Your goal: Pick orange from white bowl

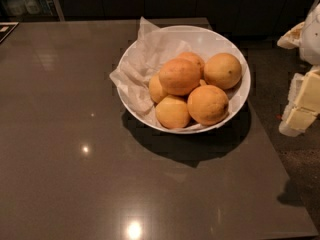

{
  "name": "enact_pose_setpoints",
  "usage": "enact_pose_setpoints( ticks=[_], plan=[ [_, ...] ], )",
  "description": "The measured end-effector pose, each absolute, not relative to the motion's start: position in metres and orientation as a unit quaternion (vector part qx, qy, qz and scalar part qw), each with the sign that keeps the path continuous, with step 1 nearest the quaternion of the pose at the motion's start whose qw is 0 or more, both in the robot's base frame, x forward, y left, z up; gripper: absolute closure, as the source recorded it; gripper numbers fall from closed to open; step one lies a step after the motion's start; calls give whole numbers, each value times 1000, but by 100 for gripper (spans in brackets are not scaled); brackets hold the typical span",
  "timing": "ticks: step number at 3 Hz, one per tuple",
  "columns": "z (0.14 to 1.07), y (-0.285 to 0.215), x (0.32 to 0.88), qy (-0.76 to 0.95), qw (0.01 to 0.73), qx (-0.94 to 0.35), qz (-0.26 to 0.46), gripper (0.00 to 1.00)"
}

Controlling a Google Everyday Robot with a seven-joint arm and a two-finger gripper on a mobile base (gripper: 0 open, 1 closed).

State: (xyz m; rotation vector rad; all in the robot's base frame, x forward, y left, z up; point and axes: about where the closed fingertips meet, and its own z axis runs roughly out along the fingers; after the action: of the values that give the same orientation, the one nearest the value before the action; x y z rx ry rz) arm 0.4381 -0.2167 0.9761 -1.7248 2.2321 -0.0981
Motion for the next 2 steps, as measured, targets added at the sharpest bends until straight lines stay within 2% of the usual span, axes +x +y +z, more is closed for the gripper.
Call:
enact_pose_setpoints(
  ticks=[2],
  plan=[
    [977,-212,441,784,151,-601,-41,0]
  ],
)
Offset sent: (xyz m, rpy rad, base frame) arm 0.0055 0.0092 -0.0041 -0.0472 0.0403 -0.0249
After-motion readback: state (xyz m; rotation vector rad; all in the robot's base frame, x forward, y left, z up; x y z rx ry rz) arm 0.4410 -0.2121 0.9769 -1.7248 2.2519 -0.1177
